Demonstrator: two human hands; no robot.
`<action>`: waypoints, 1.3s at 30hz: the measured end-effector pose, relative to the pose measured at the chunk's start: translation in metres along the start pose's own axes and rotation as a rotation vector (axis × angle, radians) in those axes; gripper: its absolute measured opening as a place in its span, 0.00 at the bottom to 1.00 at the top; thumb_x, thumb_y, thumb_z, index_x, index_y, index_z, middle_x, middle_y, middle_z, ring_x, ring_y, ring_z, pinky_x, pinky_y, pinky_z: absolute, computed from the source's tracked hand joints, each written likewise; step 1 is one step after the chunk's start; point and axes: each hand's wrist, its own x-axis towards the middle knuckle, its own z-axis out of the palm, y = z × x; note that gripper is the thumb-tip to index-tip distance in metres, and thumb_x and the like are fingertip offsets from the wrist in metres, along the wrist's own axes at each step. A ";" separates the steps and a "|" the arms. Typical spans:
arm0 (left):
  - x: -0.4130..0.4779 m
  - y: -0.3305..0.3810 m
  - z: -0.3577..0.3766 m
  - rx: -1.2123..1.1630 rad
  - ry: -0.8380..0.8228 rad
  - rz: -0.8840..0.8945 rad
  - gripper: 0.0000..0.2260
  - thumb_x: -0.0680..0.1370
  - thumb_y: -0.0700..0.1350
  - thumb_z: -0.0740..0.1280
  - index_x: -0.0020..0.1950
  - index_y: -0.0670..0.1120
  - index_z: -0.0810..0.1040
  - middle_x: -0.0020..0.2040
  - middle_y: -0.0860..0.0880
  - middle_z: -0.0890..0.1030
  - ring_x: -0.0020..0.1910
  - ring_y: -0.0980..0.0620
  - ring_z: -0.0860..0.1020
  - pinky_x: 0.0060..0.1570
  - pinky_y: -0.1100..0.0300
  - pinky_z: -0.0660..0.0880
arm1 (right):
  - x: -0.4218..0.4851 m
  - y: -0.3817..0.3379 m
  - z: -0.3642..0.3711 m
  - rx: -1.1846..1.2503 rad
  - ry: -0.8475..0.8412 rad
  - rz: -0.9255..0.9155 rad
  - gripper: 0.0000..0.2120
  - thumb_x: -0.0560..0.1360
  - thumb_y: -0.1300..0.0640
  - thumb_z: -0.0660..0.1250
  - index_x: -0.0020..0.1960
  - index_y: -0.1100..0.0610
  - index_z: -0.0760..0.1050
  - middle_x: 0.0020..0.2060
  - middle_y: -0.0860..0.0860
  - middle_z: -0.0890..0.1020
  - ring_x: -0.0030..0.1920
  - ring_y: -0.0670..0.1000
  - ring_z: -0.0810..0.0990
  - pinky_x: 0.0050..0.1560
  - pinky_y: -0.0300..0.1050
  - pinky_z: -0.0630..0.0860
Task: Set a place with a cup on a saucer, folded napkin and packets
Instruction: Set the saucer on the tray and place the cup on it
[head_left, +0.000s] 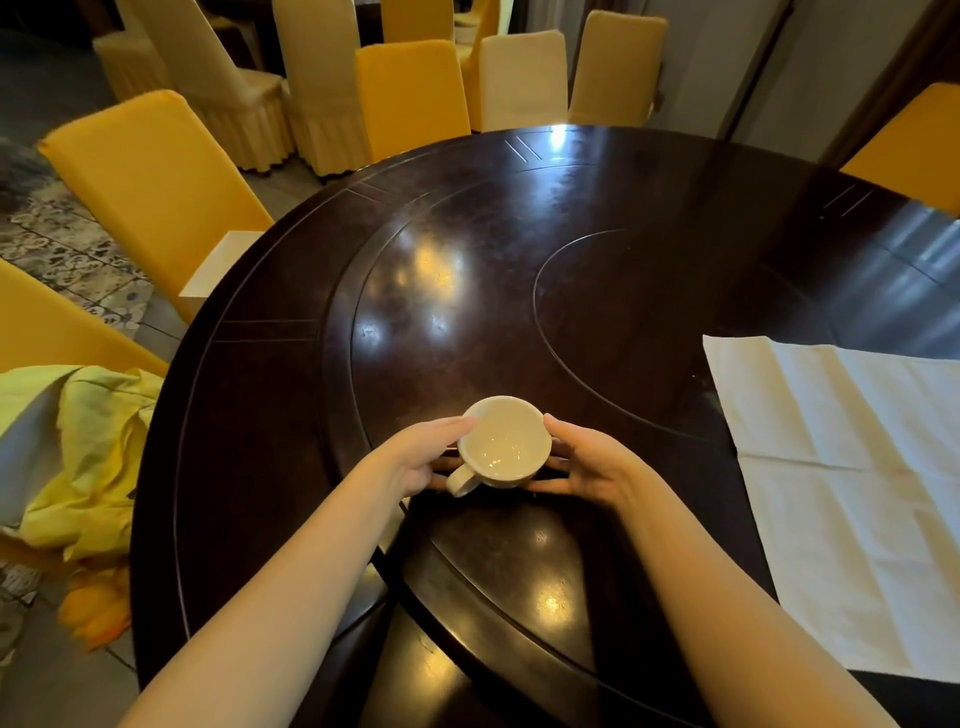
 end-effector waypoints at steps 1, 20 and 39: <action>-0.004 -0.001 0.000 -0.011 -0.013 -0.003 0.11 0.78 0.51 0.64 0.59 0.49 0.76 0.53 0.48 0.77 0.46 0.49 0.77 0.40 0.53 0.78 | -0.003 0.000 -0.001 0.003 -0.005 -0.001 0.13 0.75 0.52 0.67 0.57 0.55 0.76 0.56 0.57 0.76 0.56 0.56 0.76 0.37 0.57 0.81; -0.155 -0.034 0.091 -0.038 -0.039 0.171 0.10 0.77 0.52 0.65 0.47 0.46 0.78 0.37 0.49 0.80 0.33 0.51 0.80 0.30 0.56 0.79 | -0.170 0.019 -0.057 -0.050 -0.183 -0.144 0.21 0.64 0.55 0.73 0.56 0.56 0.77 0.56 0.59 0.78 0.57 0.58 0.77 0.40 0.54 0.81; -0.241 -0.217 0.188 -0.125 -0.077 0.040 0.11 0.79 0.51 0.61 0.50 0.44 0.78 0.41 0.47 0.79 0.37 0.52 0.78 0.35 0.59 0.79 | -0.285 0.211 -0.149 0.128 -0.089 -0.090 0.12 0.72 0.58 0.70 0.55 0.58 0.78 0.55 0.58 0.79 0.57 0.58 0.77 0.41 0.56 0.81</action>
